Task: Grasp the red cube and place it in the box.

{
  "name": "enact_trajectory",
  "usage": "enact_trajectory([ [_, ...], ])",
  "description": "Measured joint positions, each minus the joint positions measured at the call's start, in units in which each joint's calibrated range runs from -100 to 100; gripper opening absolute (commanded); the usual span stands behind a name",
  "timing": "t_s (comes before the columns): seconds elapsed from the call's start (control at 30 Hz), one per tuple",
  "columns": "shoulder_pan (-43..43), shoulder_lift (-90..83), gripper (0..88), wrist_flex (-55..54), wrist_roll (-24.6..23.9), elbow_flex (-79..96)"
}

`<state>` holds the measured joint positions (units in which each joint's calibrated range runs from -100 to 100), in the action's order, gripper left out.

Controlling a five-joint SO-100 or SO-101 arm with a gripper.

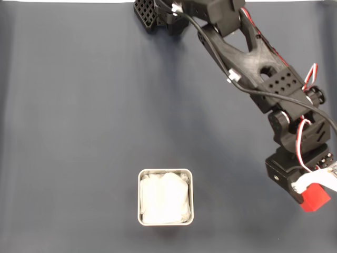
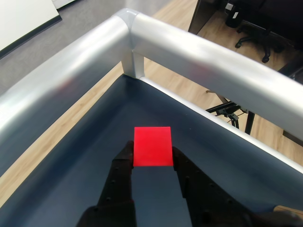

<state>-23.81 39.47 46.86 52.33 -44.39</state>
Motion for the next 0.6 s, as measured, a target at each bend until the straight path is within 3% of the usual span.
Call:
enact_trajectory([
  [0.6, 6.0, -21.2, 6.7, 0.5, 0.2, 18.4],
])
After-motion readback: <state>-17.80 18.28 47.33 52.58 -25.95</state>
